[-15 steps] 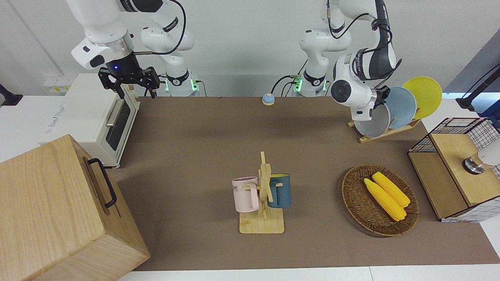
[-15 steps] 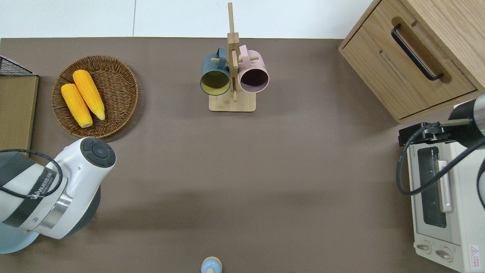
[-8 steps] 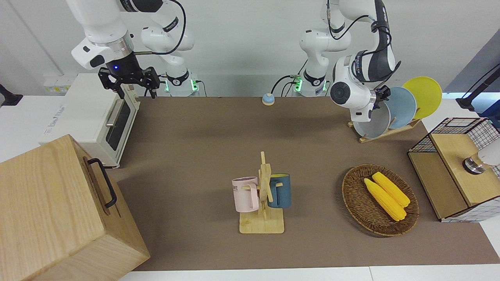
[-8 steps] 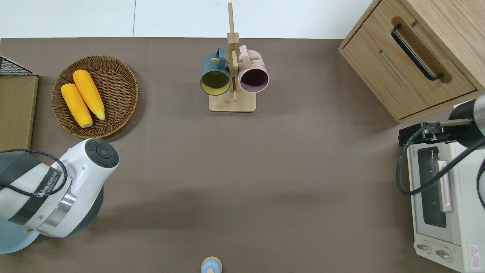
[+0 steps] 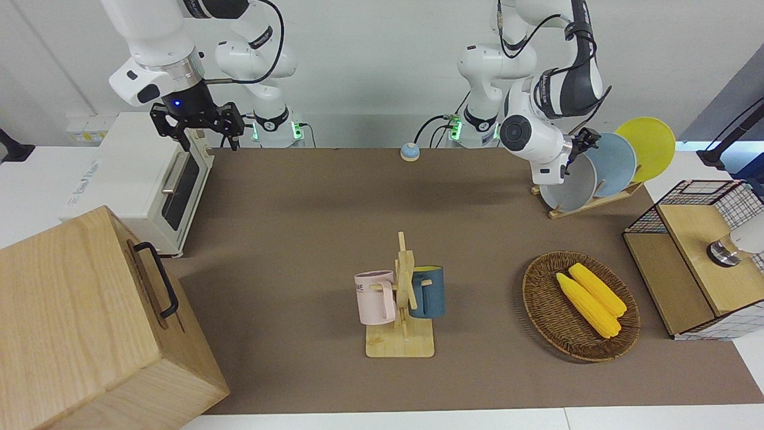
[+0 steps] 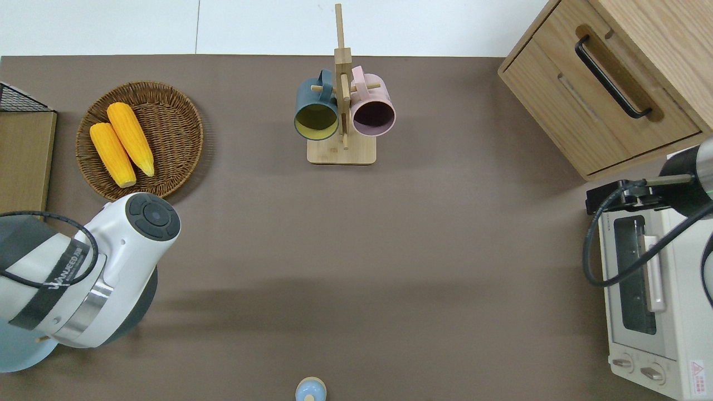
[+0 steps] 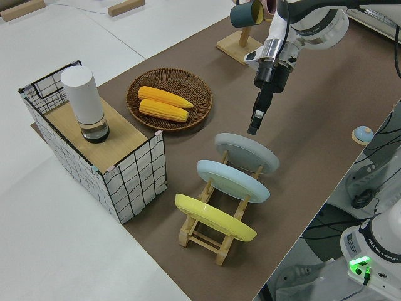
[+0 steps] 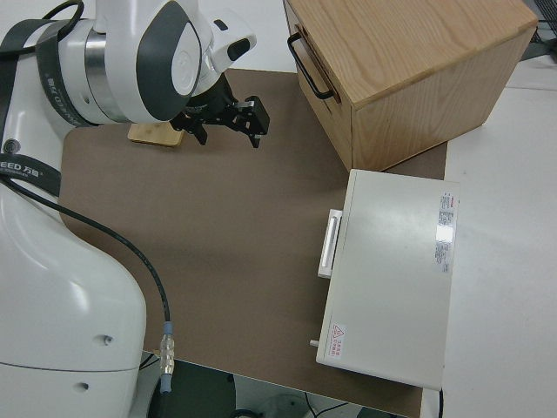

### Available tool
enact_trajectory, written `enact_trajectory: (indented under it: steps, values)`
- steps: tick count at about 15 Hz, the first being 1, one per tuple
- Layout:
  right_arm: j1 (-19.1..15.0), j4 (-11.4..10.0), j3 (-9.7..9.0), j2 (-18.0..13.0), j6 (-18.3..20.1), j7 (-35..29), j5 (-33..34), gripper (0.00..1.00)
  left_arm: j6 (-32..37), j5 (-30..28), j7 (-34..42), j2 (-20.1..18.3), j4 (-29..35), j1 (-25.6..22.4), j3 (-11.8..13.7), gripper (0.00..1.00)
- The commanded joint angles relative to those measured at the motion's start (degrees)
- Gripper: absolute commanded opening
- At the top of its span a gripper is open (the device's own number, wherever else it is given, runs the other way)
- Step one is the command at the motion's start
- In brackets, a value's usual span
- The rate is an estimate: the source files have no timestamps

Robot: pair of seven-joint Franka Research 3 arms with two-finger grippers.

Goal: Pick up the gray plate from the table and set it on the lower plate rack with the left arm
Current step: 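Open the left gripper and withdraw it away from the rack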

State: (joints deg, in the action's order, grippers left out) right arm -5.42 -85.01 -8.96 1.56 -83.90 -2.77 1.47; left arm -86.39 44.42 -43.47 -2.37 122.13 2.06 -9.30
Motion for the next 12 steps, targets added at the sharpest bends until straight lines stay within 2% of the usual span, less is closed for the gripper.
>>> enact_trajectory:
  steps: [1, 4, 7, 10, 12]
  values:
    - [0.41, 0.37, 0.34, 0.02, 0.05, -0.22, -0.15, 0.983, -0.01, -8.36, 2.32, 0.17, -8.02, 0.49, -0.63, 1.00]
    - [0.41, 0.37, 0.34, 0.02, 0.05, -0.22, -0.15, 0.983, 0.00, -17.24, 4.27, 0.35, -14.63, 0.58, -1.07, 1.00]
    - [0.41, 0.37, 0.34, 0.02, 0.05, -0.22, -0.15, 0.983, -0.18, -24.10, 4.00, 3.50, -21.21, 0.49, -4.05, 1.00]
    - [0.41, 0.37, 0.34, 0.02, 0.05, -0.22, -0.15, 0.983, -0.09, -30.17, 4.79, 6.14, -27.72, 0.58, -4.85, 1.00]
    - [0.41, 0.37, 0.34, 0.02, 0.05, -0.22, -0.15, 0.983, -0.18, -33.77, 11.17, 6.41, -29.66, 0.40, -5.38, 1.00]
